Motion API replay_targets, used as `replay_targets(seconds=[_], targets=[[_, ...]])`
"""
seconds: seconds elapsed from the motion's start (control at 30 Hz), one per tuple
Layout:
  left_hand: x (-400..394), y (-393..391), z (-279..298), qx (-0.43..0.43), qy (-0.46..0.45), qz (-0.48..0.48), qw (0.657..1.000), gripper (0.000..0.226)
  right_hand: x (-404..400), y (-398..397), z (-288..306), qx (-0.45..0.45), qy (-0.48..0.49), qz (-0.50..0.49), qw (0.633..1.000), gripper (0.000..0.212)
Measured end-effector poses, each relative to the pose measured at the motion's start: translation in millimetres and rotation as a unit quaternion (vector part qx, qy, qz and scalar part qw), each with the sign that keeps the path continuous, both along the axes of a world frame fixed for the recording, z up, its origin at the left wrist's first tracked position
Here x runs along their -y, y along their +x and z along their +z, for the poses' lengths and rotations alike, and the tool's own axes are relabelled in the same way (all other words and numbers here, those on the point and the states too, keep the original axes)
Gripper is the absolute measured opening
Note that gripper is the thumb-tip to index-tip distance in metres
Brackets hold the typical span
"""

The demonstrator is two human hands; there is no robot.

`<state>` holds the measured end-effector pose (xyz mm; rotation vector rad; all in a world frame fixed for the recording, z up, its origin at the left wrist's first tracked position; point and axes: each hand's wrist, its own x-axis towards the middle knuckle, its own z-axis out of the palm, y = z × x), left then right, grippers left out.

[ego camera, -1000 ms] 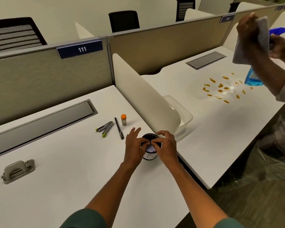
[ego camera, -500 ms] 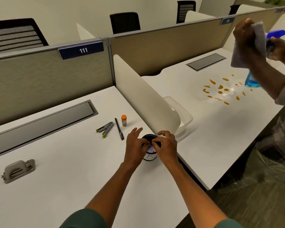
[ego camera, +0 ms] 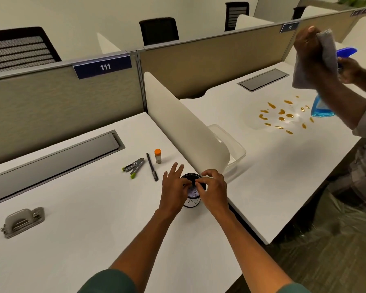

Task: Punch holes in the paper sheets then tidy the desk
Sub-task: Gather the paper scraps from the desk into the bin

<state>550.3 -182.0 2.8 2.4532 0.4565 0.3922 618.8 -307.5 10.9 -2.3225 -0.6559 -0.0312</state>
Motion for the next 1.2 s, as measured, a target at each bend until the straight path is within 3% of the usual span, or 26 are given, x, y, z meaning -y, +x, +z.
replay_targets(seconds=[0.13, 0.23, 0.37, 0.47, 0.77, 1.0, 1.2], targets=[[0, 2, -2, 0.007, 0.004, 0.02, 1.0, 0.008, -1, 0, 2, 0.001, 0.0, 0.003, 1.0, 0.009], [0, 0, -1, 0.022, -0.011, 0.036, 0.999, 0.019, -1, 1, 2, 0.004, 0.006, -0.009, 1.0, 0.009], [-1, -3, 2, 0.029, -0.024, 0.019, 0.999, 0.007, -1, 2, -1, 0.021, -0.031, 0.001, 0.999, 0.009], [-1, -9, 4, 0.03, -0.035, 0.004, 0.999, 0.024, -3, 0, -3, 0.017, -0.069, 0.007, 0.997, 0.016], [-25, -57, 3, 0.079, -0.063, 0.041, 0.994, 0.027, -28, -31, 10, 0.057, 0.032, -0.048, 0.997, 0.011], [-70, -134, 1, 0.096, -0.053, 0.109, 0.988, 0.031, -81, -97, 15, 0.042, 0.12, 0.064, 0.99, 0.015], [-107, -212, -2, 0.092, -0.038, 0.152, 0.983, 0.051, -130, -163, 4, -0.006, 0.088, 0.142, 0.986, 0.033]])
